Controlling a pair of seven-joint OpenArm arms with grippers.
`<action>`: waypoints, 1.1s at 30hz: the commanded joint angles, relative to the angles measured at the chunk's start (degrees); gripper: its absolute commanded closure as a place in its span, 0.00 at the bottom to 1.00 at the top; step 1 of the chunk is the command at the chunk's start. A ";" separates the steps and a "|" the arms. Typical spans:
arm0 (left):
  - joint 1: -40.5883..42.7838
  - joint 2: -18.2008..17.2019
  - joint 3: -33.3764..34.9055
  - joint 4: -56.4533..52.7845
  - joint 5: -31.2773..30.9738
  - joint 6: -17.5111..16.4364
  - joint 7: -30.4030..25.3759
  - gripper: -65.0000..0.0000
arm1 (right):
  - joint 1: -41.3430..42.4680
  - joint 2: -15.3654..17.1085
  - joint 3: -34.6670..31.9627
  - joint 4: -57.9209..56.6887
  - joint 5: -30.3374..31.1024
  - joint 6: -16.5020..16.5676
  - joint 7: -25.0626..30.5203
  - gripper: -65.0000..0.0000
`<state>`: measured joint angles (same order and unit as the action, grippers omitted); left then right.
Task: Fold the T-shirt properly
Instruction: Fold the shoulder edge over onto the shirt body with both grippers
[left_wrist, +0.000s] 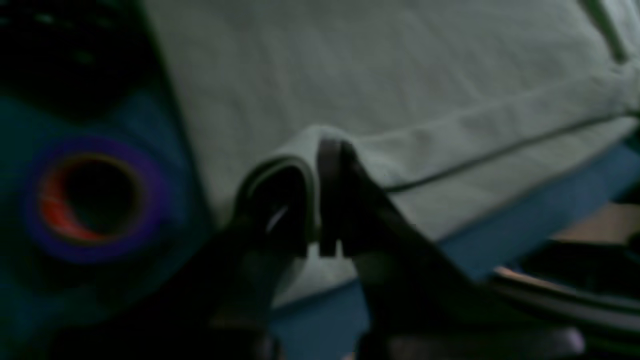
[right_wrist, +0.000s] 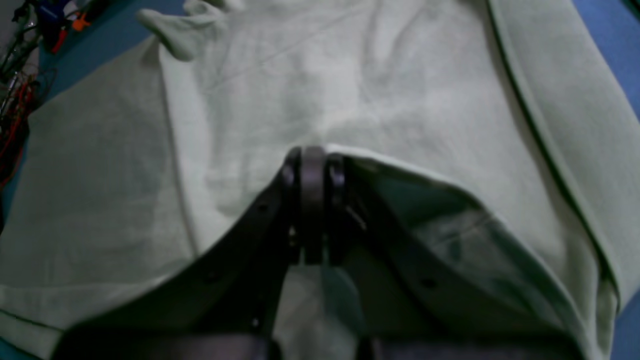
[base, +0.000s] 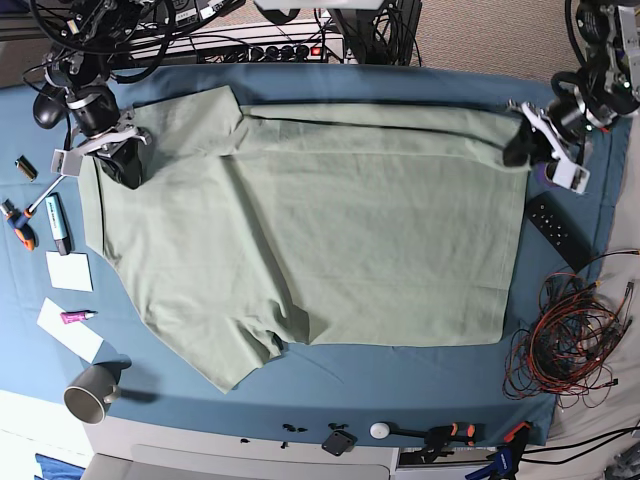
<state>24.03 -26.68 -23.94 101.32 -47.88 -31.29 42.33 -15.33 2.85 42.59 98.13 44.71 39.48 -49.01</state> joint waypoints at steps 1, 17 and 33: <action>-0.59 -0.96 -0.39 0.81 -0.24 0.50 -1.81 1.00 | 0.76 0.81 0.26 0.85 0.24 0.52 1.99 1.00; -1.84 -0.94 -0.37 0.79 1.44 5.16 -3.37 1.00 | 3.93 0.81 0.26 0.85 -3.80 0.52 4.26 1.00; -2.29 -0.94 -0.15 0.79 1.44 4.28 -5.97 1.00 | 3.93 0.81 0.26 0.85 -5.77 0.31 5.11 1.00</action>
<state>22.04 -26.68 -23.68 101.30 -45.84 -26.76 38.00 -11.92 2.85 42.63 98.13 37.71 39.48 -46.00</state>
